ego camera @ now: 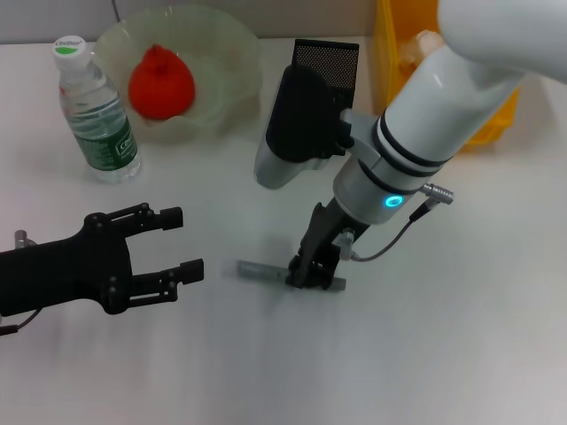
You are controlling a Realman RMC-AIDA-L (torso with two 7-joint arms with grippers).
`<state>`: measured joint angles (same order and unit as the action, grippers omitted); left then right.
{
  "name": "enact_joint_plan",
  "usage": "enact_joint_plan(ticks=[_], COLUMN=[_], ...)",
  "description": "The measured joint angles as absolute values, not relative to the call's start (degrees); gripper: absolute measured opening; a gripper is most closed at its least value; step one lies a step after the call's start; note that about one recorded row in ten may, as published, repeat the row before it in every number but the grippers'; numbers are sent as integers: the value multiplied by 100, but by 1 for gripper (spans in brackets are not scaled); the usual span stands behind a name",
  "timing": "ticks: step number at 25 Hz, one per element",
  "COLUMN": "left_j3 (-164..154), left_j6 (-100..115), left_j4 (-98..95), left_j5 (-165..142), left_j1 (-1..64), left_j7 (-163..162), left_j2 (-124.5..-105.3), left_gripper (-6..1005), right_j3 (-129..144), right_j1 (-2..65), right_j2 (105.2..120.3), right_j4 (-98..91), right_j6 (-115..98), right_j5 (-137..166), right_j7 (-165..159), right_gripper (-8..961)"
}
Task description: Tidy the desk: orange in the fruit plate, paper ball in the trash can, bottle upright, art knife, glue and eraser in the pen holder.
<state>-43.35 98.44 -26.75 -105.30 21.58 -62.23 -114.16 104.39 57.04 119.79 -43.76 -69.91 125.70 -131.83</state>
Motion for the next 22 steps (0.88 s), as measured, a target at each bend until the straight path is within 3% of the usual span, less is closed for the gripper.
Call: enact_joint_plan(ticks=[8, 22], left_j3=[-4193, -4031], left_j6=[9864, 9898], left_j4=[-2741, -2742], left_j5=[-10530, -10511], left_j1=[2141, 2166], left_j7=[-6221, -6097], left_j2=[-11414, -11426], left_gripper=[798, 798], right_j3=[9423, 6894], right_j1=[5438, 3911], right_j2=[11918, 11917], right_j4=[-4698, -4897], right_j6=[-7125, -6851], right_j5=[12579, 10266], right_j7=[-13114, -10020], right_gripper=[134, 132])
